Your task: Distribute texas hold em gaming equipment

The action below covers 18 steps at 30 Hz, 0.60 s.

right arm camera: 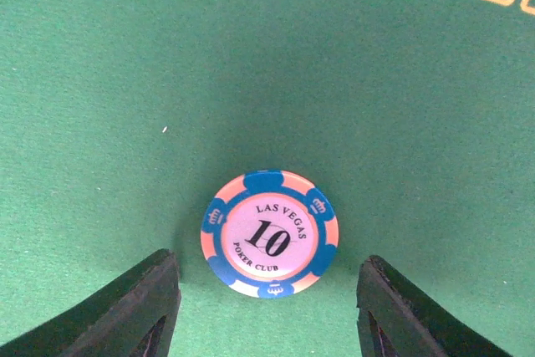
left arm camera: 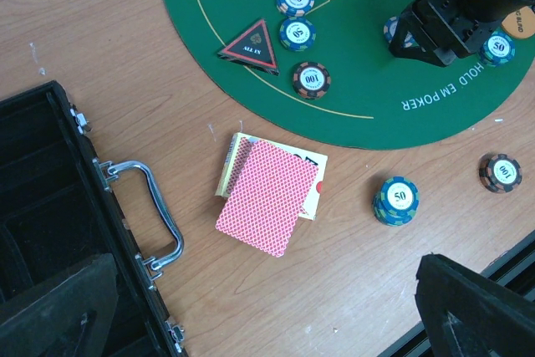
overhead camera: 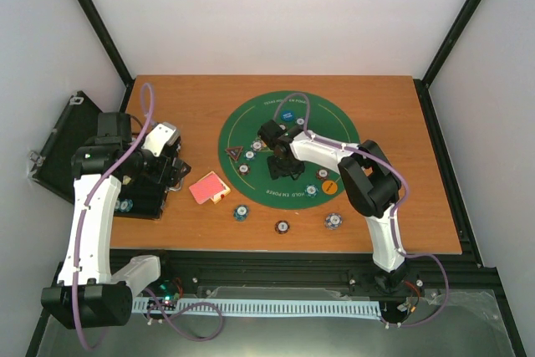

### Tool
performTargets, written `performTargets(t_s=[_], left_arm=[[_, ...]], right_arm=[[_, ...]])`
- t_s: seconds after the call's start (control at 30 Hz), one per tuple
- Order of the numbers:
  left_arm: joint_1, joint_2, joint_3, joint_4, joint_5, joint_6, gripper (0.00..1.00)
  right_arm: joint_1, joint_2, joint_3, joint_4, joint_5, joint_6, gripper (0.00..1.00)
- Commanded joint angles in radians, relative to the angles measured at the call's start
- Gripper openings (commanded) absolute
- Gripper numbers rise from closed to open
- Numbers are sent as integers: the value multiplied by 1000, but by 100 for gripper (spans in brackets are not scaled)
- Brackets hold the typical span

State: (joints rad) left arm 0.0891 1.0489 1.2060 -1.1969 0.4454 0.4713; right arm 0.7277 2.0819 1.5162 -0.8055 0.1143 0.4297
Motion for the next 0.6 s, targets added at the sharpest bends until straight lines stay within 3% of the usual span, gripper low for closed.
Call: performTargets(t_s=[0.0,0.37,0.57], left_arm=[[6,-16,4,6,9,21,100],[6,-17,7,6,4,20,100],[5,-16,2,8,9,22,100]], right_arm=[[12,12,-8,24,-12,-1,59],[10,47,25,4,-8,-5,55],[7,42,-12,18,-5,-3,48]])
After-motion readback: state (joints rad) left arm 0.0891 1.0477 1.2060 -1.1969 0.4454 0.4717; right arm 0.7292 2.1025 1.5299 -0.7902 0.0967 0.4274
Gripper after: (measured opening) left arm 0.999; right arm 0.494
